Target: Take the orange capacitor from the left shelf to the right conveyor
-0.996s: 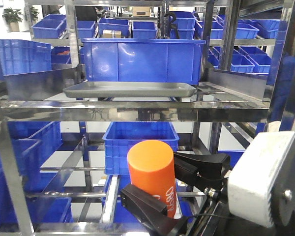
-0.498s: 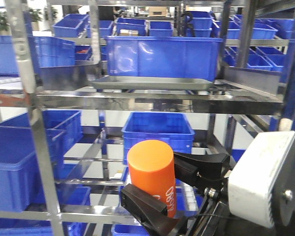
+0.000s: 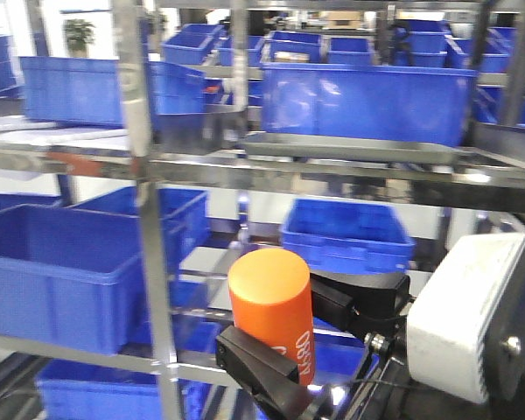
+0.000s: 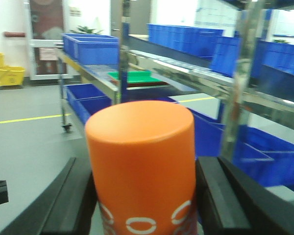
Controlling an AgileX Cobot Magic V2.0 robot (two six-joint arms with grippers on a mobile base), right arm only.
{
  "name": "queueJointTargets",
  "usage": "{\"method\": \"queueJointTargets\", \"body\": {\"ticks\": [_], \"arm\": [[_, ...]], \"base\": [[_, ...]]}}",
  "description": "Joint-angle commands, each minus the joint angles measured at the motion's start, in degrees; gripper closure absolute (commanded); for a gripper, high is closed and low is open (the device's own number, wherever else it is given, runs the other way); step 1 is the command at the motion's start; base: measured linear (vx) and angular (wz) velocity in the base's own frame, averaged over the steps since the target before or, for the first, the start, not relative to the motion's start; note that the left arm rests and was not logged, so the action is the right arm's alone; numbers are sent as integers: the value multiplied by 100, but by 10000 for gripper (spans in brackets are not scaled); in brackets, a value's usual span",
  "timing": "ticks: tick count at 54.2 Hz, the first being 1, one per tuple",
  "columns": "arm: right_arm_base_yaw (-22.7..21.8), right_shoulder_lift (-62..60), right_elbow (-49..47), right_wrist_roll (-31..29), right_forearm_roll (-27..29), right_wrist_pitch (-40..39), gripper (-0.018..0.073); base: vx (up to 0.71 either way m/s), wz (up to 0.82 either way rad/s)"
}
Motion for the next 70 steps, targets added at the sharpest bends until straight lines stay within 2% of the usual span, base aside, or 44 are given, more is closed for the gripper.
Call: {"method": "queueJointTargets", "body": {"ticks": [1,70], "arm": [[-1,-116,-170,-36,-42,-462,568],[-1,-116,-170,-36,-42,-471,568]], "base": [[1,41],[11,68]]}}
